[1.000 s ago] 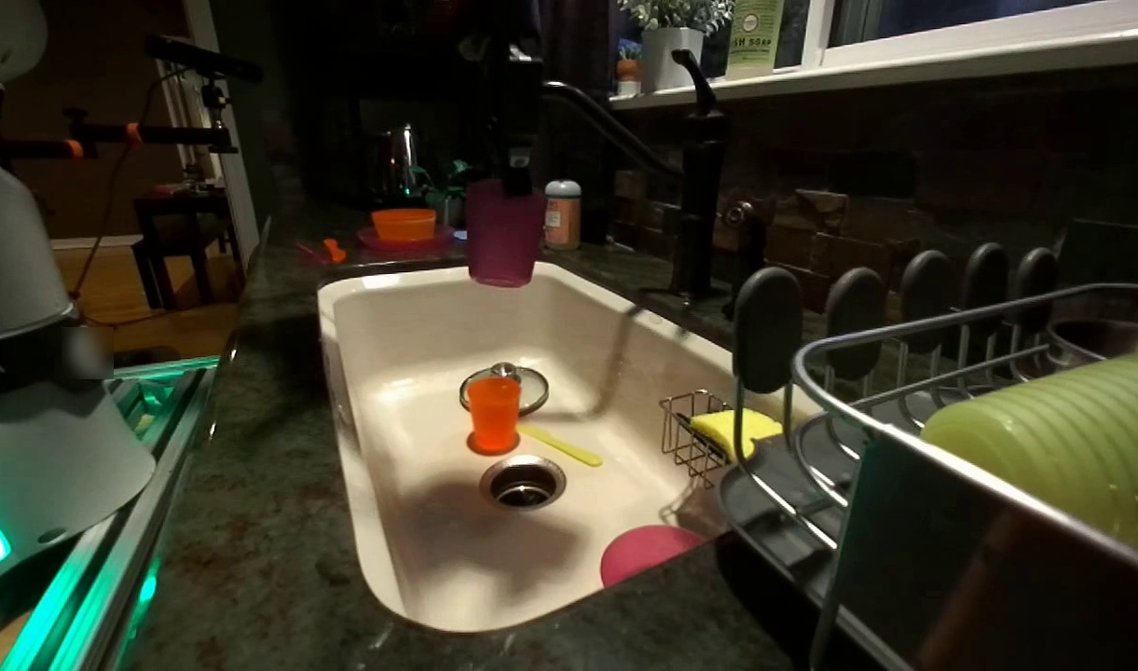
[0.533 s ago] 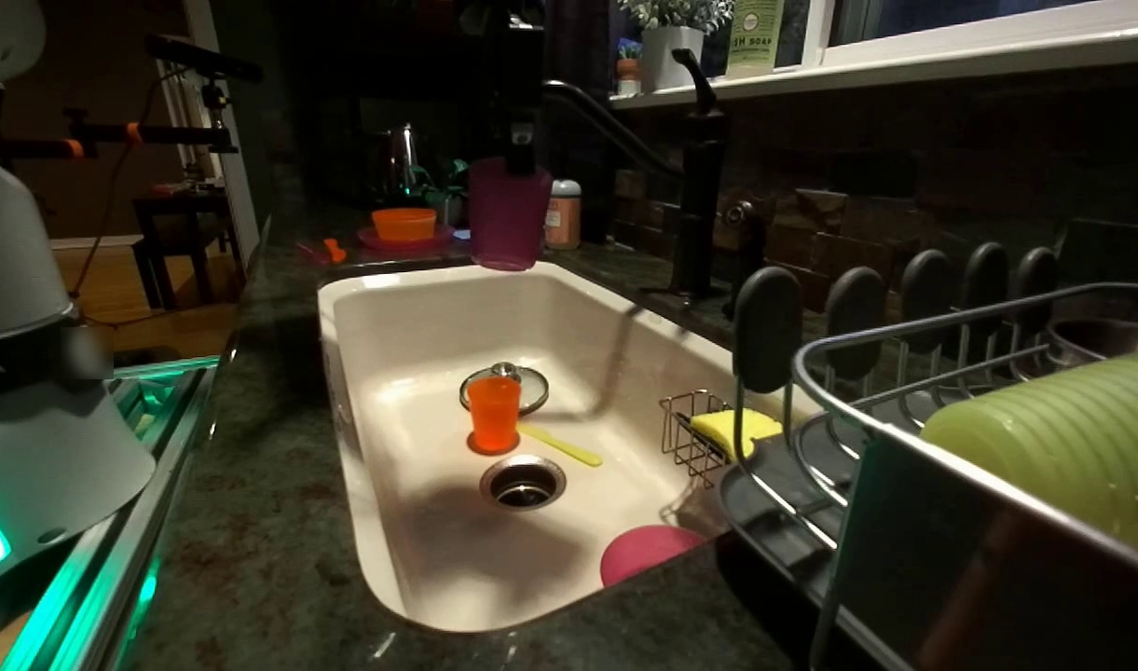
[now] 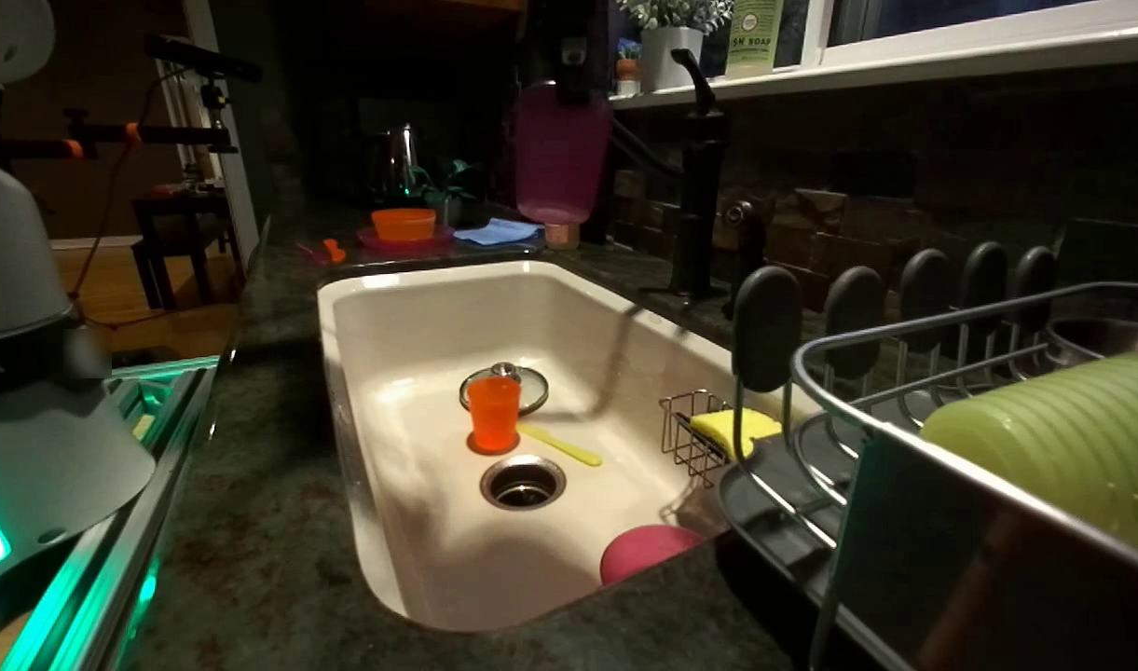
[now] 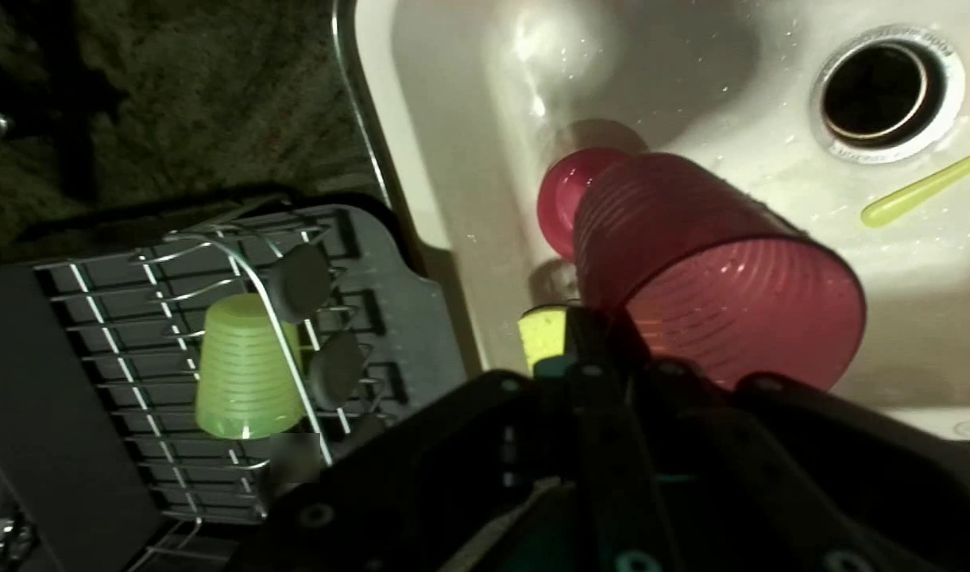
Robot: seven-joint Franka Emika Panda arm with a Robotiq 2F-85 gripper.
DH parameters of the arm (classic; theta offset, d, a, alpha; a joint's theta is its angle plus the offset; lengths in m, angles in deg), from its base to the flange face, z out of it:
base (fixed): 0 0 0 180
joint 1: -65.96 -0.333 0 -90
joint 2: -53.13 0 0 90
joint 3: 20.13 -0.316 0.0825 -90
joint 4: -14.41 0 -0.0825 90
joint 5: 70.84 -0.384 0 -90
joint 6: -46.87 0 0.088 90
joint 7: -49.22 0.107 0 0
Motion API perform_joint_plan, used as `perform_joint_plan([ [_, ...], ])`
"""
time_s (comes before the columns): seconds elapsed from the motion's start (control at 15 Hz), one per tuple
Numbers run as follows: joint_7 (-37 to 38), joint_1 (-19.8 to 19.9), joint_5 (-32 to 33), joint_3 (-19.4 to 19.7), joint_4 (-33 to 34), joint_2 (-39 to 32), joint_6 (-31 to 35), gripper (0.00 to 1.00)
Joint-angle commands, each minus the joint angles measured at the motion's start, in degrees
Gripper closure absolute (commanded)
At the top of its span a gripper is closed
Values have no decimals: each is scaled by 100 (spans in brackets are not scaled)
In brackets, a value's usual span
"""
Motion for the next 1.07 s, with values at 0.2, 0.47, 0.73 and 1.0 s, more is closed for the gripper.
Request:
perform_joint_plan([
  [0.2,456,576,699,456,913,-389,-439,99],
  [0.47,474,551,588,653,898,-322,-283,96],
  [0.73,723,661,577,724,1204,-590,-344,99],
  [1.0,980,870,571,1056,1827,-1039,-246,99],
])
